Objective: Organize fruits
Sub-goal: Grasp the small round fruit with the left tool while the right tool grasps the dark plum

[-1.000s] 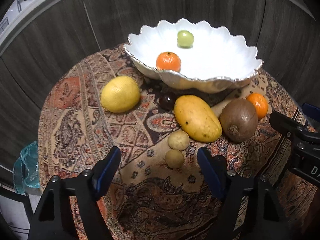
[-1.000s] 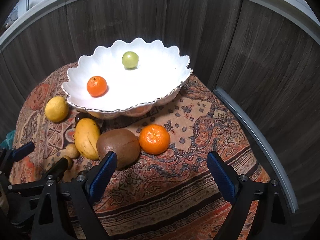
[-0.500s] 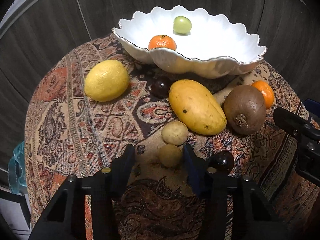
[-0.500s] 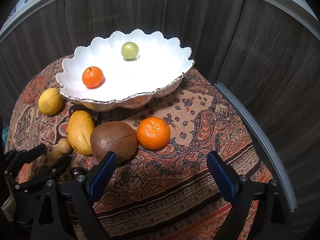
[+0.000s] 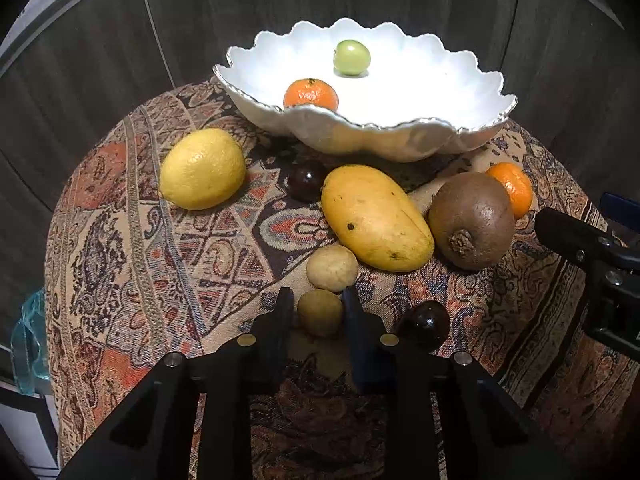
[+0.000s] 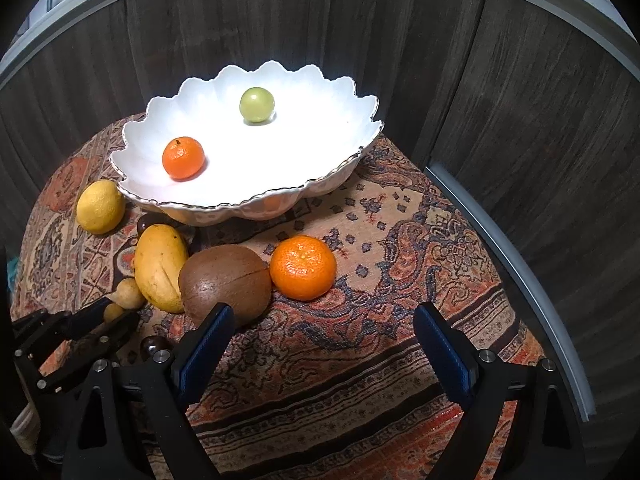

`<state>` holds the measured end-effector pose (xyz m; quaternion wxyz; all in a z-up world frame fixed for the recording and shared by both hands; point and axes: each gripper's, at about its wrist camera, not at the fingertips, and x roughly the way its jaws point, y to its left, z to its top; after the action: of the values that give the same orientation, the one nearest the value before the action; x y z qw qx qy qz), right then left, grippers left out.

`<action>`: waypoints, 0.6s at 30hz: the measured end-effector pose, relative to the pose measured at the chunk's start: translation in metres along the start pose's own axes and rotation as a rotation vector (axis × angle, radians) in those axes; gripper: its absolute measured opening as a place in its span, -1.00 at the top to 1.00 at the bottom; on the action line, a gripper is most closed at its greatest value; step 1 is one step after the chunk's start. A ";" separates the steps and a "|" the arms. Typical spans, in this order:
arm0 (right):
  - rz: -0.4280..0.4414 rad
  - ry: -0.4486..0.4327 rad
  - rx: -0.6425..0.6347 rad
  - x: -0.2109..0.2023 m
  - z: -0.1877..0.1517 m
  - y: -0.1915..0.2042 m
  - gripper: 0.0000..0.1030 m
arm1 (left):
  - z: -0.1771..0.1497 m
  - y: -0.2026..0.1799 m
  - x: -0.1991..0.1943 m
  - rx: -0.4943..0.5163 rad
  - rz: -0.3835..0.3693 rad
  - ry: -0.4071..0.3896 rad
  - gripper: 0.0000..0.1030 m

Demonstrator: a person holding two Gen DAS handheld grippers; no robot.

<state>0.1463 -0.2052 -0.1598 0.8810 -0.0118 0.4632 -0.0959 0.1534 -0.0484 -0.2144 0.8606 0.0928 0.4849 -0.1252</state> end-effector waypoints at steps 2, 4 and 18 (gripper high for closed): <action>0.002 -0.007 0.003 -0.003 0.001 -0.001 -0.78 | 0.000 0.001 -0.004 0.000 0.001 -0.008 0.52; 0.002 -0.014 0.006 -0.006 0.001 -0.001 -0.78 | 0.000 0.002 -0.008 -0.002 0.003 -0.013 0.52; 0.032 -0.041 -0.023 -0.024 0.003 0.014 -0.78 | -0.005 0.018 -0.031 -0.025 0.038 -0.044 0.52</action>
<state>0.1375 -0.1874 -0.1404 0.8915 -0.0165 0.4463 -0.0763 0.1391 -0.0255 -0.1895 0.8744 0.0884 0.4655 -0.1050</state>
